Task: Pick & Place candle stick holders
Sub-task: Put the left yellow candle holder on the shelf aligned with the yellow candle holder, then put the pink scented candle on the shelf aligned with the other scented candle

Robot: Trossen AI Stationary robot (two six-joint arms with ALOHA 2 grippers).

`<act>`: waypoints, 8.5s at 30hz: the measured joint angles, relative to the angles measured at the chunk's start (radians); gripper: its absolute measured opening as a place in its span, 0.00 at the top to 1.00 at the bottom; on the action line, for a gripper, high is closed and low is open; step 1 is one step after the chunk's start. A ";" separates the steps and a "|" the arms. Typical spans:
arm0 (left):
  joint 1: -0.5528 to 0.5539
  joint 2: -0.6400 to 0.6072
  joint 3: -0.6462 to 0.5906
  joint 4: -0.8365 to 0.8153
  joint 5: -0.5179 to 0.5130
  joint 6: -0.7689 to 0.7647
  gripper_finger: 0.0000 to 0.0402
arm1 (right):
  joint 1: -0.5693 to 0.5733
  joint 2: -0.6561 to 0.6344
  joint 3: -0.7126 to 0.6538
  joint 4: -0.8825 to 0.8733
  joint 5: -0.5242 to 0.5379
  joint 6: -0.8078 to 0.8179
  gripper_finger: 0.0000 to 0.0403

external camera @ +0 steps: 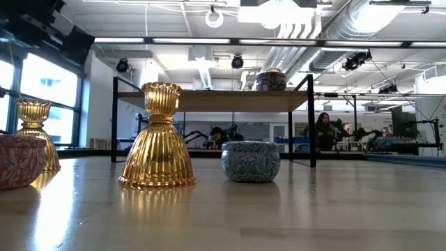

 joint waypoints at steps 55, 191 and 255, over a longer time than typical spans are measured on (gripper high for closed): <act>-0.556 0.870 0.384 -0.483 -0.606 -0.409 0.07 | -0.043 0.000 0.001 0.007 -0.055 0.024 0.01; 0.626 1.570 1.509 -0.993 -0.330 0.478 0.63 | 0.090 0.041 0.001 0.251 0.048 0.002 0.01; 0.611 1.313 1.507 -1.203 -0.130 0.302 0.52 | 0.090 0.041 0.001 0.252 -0.032 -0.006 0.01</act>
